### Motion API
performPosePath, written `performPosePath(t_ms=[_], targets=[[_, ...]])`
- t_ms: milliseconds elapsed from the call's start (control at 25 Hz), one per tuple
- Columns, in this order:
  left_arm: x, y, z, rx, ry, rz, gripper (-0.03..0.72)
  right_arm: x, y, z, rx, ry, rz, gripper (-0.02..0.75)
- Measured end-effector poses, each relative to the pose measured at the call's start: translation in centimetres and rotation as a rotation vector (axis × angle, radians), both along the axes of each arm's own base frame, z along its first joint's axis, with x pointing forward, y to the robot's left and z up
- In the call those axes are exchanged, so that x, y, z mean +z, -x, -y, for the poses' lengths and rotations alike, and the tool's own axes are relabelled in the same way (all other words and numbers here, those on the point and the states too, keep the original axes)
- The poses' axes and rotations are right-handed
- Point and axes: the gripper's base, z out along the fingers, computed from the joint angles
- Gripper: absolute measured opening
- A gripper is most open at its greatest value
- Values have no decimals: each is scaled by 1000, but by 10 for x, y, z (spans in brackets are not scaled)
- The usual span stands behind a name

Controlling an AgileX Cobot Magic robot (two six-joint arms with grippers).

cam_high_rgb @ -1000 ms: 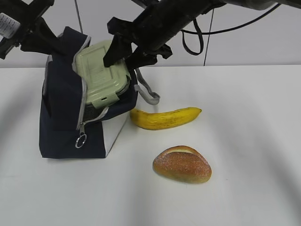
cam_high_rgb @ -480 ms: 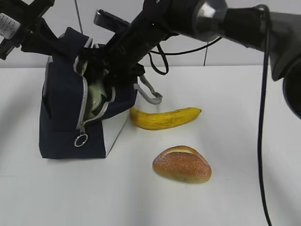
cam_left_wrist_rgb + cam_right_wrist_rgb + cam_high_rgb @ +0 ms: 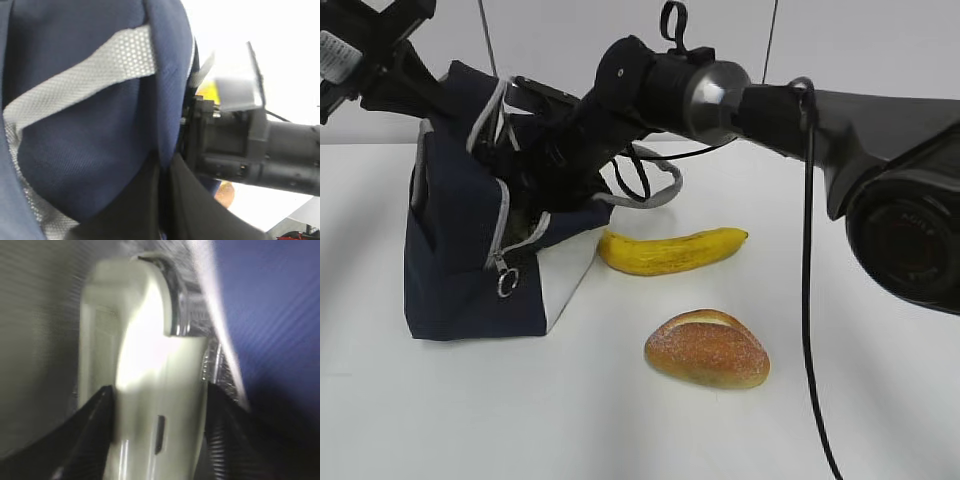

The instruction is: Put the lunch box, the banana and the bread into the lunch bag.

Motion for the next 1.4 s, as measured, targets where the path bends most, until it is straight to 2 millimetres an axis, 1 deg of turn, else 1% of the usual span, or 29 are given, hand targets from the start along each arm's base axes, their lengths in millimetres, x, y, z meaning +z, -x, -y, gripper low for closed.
performPosePath(t_ms=[80, 200, 280, 440, 560, 680, 760, 920, 1040, 1120, 1240, 1400], targets=[[-1, 0, -1, -1, -11, 1, -3, -3, 0, 0, 9, 14, 3, 445], [-1, 0, -1, -1, -14, 1, -3, 7, 0, -1, 41, 30, 22, 487], [-1, 0, -1, -1, -16, 1, -3, 21, 1, 1, 80, 63, 45, 496], [-1, 0, -1, -2, -20, 1, -3, 58, 6, 7, 171, 162, 100, 502], [-1, 0, -1, -2, -21, 1, -3, 84, 6, 13, 180, 183, 164, 502], [-1, 0, -1, -2, -22, 1, -3, 99, 6, 17, 173, 178, 202, 503], [-1, 0, -1, -2, -22, 1, -3, 106, 8, 19, 171, 192, 216, 503], [-1, 0, -1, -5, -22, -2, -3, 132, 15, 29, 155, 220, 266, 503], [-1, 1, -1, -7, -21, -5, -3, 148, 24, 45, 139, 251, 267, 503], [-1, 1, -1, -7, -21, -5, -3, 158, 30, 59, 130, 286, 267, 504], [-1, 1, -1, -7, -21, -5, -3, 161, 38, 86, 143, 353, 250, 504], [-1, 1, -1, -7, -21, -5, -3, 153, 53, 124, 208, 449, 218, 504]])
